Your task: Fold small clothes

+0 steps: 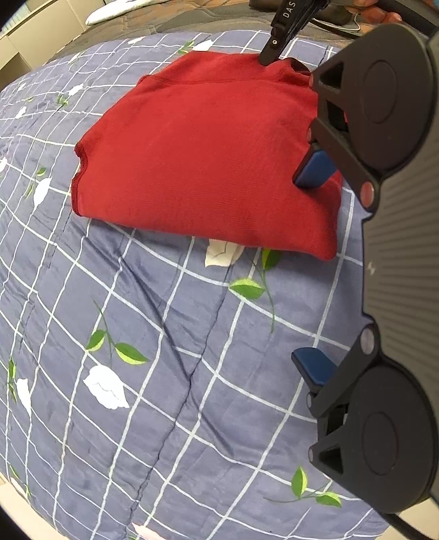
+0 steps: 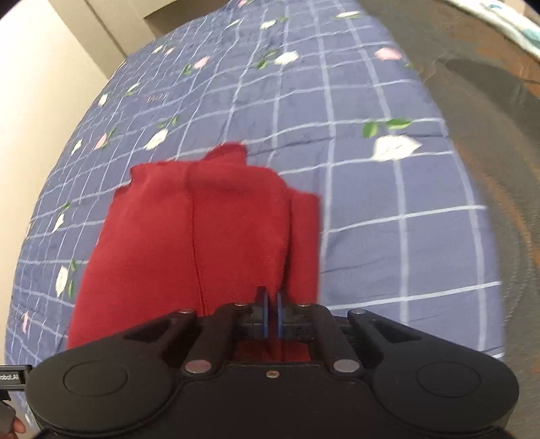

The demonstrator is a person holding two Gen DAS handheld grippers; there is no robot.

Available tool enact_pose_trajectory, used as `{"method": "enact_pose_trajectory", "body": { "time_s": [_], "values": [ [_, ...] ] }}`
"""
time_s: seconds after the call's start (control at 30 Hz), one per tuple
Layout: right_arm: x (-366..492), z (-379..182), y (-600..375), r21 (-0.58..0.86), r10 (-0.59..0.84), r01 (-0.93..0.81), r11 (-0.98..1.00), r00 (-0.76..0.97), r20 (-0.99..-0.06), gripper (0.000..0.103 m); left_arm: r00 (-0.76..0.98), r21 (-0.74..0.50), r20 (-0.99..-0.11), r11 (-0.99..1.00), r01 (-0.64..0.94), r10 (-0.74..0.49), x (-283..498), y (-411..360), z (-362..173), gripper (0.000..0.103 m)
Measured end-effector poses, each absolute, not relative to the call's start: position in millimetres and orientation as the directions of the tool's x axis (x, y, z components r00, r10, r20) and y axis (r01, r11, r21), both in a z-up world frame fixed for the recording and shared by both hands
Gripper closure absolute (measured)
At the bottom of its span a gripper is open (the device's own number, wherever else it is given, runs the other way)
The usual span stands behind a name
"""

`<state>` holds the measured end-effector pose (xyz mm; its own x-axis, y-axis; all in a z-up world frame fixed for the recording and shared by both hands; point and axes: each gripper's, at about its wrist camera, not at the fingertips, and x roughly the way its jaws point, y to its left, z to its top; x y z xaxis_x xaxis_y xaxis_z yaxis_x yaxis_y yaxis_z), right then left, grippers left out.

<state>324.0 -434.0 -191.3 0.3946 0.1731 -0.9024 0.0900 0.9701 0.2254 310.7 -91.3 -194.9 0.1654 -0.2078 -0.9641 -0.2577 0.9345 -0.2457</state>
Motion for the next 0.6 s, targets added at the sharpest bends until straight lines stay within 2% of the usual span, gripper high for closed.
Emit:
{"method": "enact_pose_trajectory", "body": {
  "time_s": [0.13, 0.23, 0.3, 0.47, 0.57, 0.6],
  "values": [
    [328, -202, -441, 0.224, 0.173, 0.102, 0.969, 0.365, -0.915, 0.102, 0.163, -0.252, -0.963, 0.937, -0.243, -0.216, 311, -94, -192, 0.001],
    [329, -207, -440, 0.23, 0.188, 0.085, 0.97, 0.344, -0.92, 0.094, 0.168, -0.278, -0.955, 0.934, -0.223, -0.244, 311, -95, -188, 0.001],
    [329, -207, -443, 0.234, 0.189, 0.095, 0.968, 0.341, -0.921, 0.083, 0.18, -0.292, -0.95, 0.933, -0.21, -0.257, 310, -97, -185, 0.001],
    [325, -207, -455, 0.27, 0.215, 0.124, 0.955, 0.341, -0.915, 0.064, 0.227, -0.302, -0.941, 0.929, -0.215, -0.253, 320, -92, -183, 0.001],
    [324, -205, -462, 0.311, 0.246, 0.143, 0.939, 0.35, -0.904, 0.043, 0.233, -0.286, -0.944, 0.929, -0.234, -0.232, 336, -88, -189, 0.001],
    [324, -205, -463, 0.325, 0.257, 0.146, 0.934, 0.355, -0.899, 0.039, 0.235, -0.283, -0.945, 0.929, -0.237, -0.228, 341, -87, -191, 0.001]
  ]
}}
